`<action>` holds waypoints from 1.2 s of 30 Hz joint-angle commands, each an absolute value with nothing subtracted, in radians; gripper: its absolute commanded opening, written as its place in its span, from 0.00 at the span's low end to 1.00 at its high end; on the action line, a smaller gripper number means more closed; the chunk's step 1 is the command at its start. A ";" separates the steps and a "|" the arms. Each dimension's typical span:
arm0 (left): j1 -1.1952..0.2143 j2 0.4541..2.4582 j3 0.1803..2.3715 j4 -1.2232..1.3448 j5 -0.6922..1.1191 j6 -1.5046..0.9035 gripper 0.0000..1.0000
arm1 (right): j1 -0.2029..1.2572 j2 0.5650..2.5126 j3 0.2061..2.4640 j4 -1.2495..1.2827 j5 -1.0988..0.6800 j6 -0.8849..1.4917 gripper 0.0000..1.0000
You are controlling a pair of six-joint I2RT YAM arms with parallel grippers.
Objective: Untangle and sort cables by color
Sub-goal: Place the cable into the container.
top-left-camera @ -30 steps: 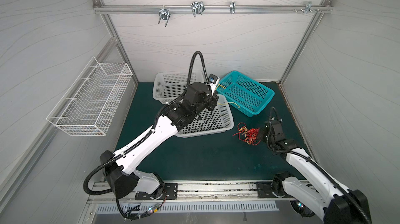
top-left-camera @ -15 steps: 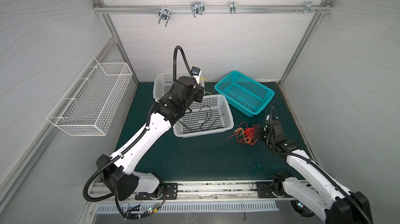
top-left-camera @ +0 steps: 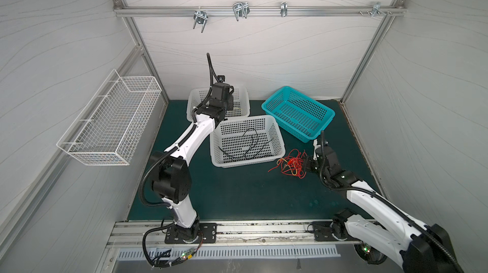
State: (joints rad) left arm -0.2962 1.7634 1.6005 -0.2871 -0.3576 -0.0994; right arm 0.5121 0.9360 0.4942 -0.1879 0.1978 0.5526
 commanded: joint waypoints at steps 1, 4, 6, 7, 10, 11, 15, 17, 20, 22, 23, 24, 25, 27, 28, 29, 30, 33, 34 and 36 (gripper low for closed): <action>-0.272 1.831 1.672 -0.281 -0.421 -0.162 0.00 | 0.537 0.972 0.522 -0.195 0.186 0.552 0.00; -0.266 1.891 1.692 -0.311 -0.430 -0.167 0.00 | 0.552 0.996 0.546 -0.215 0.196 0.544 0.00; -0.262 1.919 1.690 -0.326 -0.418 -0.179 0.00 | 0.560 1.002 0.557 -0.225 0.208 0.539 0.00; -0.260 1.926 1.686 -0.331 -0.405 -0.186 0.00 | 0.564 1.005 0.561 -0.229 0.213 0.537 0.00; -0.259 1.937 1.662 -0.319 -0.373 -0.191 0.10 | 0.563 1.006 0.573 -0.233 0.220 0.531 0.00; -0.259 1.937 1.655 -0.316 -0.364 -0.192 0.13 | 0.564 1.007 0.577 -0.235 0.224 0.528 0.00; -0.258 1.946 1.658 -0.326 -0.309 -0.183 0.27 | 0.564 1.005 0.591 -0.235 0.232 0.519 0.00; -0.258 1.950 1.662 -0.336 -0.287 -0.186 0.35 | 0.564 1.006 0.598 -0.226 0.232 0.517 0.00; -0.258 1.940 1.655 -0.338 -0.253 -0.188 0.49 | 0.565 1.004 0.604 -0.218 0.234 0.514 0.00; -0.258 1.933 1.655 -0.341 -0.241 -0.184 0.58 | 0.564 0.999 0.609 -0.216 0.237 0.511 0.00; -0.258 1.931 1.655 -0.344 -0.237 -0.181 0.62 | 0.564 0.996 0.611 -0.217 0.237 0.509 0.00; -0.258 1.925 1.655 -0.350 -0.227 -0.181 0.65 | 0.565 0.993 0.612 -0.219 0.239 0.507 0.00; -0.259 1.918 1.651 -0.353 -0.214 -0.181 0.67 | 0.565 0.988 0.615 -0.224 0.240 0.505 0.00; -0.259 1.899 1.640 -0.351 -0.162 -0.180 0.72 | 0.565 0.978 0.619 -0.235 0.247 0.504 0.00; -0.262 1.888 1.631 -0.343 -0.127 -0.177 0.73 | 0.564 0.972 0.622 -0.243 0.251 0.506 0.00; -0.265 1.875 1.617 -0.334 -0.091 -0.173 0.76 | 0.564 0.966 0.625 -0.254 0.259 0.509 0.00; -0.271 1.867 1.607 -0.325 -0.041 -0.165 0.77 | 0.564 0.962 0.629 -0.261 0.263 0.511 0.00; -0.316 1.830 1.568 -0.306 0.028 -0.118 0.80 | 0.564 0.948 0.648 -0.297 0.275 0.518 0.00; -0.343 1.818 1.557 -0.305 0.038 -0.085 0.80 | 0.564 0.941 0.656 -0.312 0.276 0.517 0.00; -0.392 1.801 1.546 -0.322 0.053 -0.036 0.79 | 0.564 0.921 0.674 -0.346 0.284 0.502 0.00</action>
State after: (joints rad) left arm -0.3248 1.8500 1.5528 -0.3477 -0.0357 -0.1192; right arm 0.5571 0.9581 0.6315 -0.2928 0.2554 0.5137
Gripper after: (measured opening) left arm 0.793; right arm 0.059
